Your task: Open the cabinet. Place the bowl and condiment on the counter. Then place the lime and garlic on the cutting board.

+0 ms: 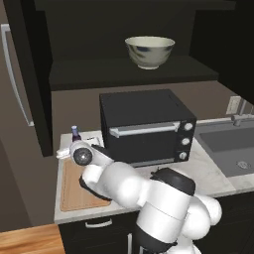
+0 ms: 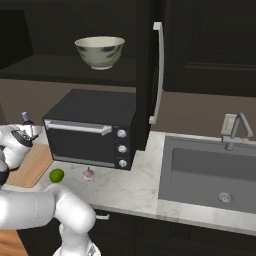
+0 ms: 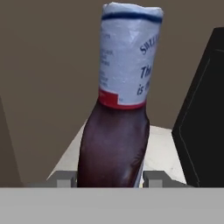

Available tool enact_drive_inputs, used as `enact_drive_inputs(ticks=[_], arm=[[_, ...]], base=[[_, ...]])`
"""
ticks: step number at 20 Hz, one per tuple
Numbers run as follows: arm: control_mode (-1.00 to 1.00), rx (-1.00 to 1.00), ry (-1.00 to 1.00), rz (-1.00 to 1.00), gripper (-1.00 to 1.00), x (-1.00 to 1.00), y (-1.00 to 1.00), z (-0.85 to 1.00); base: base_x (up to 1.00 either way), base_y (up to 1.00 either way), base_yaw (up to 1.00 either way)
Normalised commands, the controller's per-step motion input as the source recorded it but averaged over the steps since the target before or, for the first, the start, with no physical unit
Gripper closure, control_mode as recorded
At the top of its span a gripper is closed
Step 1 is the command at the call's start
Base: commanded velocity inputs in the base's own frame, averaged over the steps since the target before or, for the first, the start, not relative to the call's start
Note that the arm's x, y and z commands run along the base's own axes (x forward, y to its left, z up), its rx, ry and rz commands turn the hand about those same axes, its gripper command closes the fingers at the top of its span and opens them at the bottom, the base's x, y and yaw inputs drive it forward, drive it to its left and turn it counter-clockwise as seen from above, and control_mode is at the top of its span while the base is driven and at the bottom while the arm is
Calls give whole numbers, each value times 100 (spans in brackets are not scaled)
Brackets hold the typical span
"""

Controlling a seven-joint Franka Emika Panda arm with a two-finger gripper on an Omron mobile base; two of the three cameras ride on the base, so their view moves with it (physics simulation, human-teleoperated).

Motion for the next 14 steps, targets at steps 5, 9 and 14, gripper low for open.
enact_drive_inputs(ticks=[5, 9, 14], arm=[[-100, 0, 0, -8, 100, 45, 32, -27], [-100, 0, 0, -8, 100, 36, 6, -13], [-100, 0, 0, -4, 100, 40, 0, -31]], base=[[0, 0, 0], [0, 0, 0], [0, 0, 0]])
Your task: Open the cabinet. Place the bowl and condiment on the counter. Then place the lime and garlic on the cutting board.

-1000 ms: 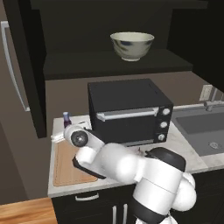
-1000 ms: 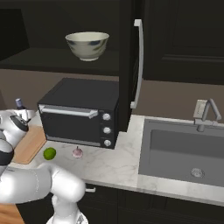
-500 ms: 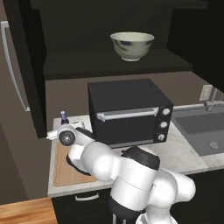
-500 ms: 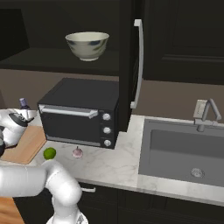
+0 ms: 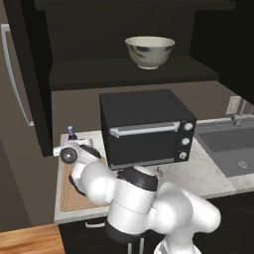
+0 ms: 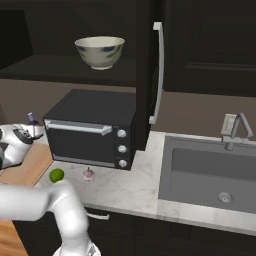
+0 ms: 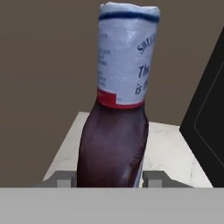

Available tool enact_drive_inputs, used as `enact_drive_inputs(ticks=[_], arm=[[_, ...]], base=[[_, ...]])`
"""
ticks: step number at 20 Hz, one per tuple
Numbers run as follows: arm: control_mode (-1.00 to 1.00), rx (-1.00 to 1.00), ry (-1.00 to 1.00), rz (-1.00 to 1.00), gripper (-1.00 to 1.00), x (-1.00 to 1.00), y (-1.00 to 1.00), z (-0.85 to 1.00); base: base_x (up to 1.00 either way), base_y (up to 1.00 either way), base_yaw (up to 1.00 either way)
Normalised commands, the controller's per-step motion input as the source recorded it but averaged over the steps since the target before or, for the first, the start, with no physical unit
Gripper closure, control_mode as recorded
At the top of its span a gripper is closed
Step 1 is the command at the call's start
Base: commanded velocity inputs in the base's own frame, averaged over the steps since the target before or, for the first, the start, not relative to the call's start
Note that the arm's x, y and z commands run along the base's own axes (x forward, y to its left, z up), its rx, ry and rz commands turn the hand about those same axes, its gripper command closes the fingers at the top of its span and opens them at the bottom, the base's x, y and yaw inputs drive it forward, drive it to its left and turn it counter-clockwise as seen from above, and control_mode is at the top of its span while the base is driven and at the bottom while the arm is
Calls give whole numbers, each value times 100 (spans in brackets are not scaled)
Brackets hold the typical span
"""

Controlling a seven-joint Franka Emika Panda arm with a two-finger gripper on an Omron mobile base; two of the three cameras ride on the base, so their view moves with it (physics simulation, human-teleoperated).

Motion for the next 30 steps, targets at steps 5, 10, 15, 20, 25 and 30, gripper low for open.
enact_drive_inputs(ticks=[5, 10, 15, 20, 25, 30], arm=[[-100, 0, 0, -1, 100, 45, 0, -34], [-100, 0, 0, 0, 100, 51, 0, -29], [-100, 0, 0, 0, 100, 46, 1, -32], [-100, 0, 0, 0, 100, 30, 13, -36], [-100, 0, 0, 0, -100, -1, 30, -44], [-100, 0, 0, 0, -100, -9, 22, -28]], base=[[0, 0, 0], [0, 0, 0], [0, 0, 0], [0, 0, 0], [0, 0, 0], [0, 0, 0]])
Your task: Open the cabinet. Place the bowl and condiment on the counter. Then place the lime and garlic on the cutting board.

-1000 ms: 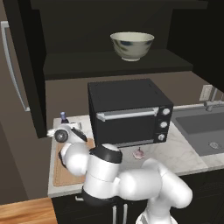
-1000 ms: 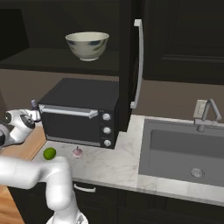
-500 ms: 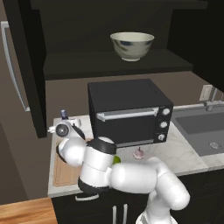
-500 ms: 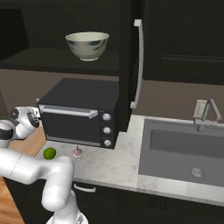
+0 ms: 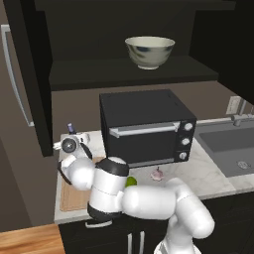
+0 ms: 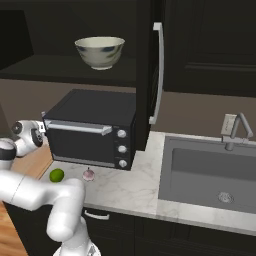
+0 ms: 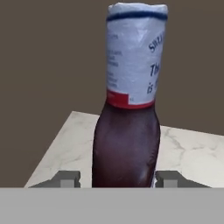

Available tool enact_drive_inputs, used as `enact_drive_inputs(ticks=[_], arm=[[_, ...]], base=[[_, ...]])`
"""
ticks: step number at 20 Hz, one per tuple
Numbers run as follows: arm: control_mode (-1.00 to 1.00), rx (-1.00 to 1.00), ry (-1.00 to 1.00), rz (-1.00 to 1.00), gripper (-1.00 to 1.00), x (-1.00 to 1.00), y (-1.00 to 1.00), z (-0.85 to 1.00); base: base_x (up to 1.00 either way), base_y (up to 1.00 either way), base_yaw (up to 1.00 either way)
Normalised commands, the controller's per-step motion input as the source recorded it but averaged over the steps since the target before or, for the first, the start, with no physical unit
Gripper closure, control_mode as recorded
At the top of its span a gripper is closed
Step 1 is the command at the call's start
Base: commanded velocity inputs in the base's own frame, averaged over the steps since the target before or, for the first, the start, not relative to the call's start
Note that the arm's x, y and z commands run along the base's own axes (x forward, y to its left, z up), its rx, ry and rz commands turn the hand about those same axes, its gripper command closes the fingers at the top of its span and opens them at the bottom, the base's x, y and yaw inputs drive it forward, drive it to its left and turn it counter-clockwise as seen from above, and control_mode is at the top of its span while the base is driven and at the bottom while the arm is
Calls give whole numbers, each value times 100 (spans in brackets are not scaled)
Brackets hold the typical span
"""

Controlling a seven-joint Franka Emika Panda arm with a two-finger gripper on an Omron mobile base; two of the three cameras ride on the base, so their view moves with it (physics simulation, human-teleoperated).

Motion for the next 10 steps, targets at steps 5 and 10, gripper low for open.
enact_drive_inputs(ticks=[5, 10], arm=[[-100, 0, 0, 0, -100, -4, 8, 7], [-100, 0, 0, 0, -100, -24, 4, 24]], base=[[0, 0, 0], [0, 0, 0]])
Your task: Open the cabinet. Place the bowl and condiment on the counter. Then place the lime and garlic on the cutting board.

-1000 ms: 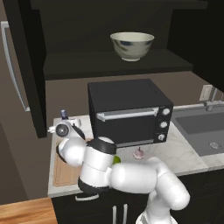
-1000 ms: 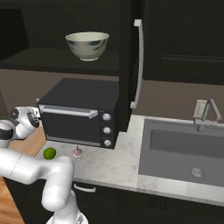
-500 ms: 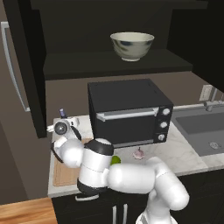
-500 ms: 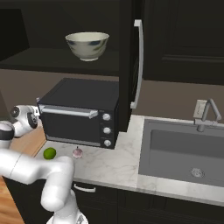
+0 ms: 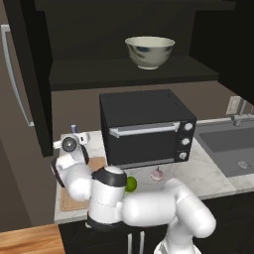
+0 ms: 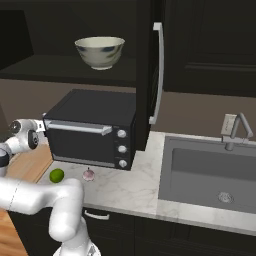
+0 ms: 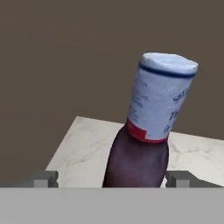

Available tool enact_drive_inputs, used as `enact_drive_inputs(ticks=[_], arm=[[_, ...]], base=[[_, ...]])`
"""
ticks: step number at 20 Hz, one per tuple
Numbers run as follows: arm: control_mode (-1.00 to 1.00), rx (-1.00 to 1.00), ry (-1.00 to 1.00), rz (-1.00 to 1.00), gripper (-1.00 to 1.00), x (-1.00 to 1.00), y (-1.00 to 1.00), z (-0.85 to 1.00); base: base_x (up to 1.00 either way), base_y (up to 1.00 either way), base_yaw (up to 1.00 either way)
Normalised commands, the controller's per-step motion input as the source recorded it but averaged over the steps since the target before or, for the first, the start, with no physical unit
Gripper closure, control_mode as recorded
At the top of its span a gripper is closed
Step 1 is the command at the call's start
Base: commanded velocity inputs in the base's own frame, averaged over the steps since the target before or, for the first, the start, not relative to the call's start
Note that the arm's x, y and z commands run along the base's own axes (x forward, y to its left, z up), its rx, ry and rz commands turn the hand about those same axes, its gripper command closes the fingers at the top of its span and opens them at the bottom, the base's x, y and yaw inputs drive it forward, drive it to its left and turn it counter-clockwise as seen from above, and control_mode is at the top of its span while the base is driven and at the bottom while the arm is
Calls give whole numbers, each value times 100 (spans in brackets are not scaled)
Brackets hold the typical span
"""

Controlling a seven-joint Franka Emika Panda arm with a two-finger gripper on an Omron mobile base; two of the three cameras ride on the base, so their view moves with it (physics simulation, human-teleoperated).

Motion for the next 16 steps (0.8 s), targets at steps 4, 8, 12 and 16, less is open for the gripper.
enact_drive_inputs(ticks=[4, 8, 12, 16], arm=[[-100, 1, 0, 0, -100, -44, 13, 33], [-100, 8, 2, -1, -100, -40, 8, 64], [-100, 15, 6, -3, -100, -49, 0, 96], [-100, 19, 7, -5, -100, -71, 0, 84]], base=[[0, 0, 0], [0, 0, 0], [0, 0, 0], [0, 0, 0]])
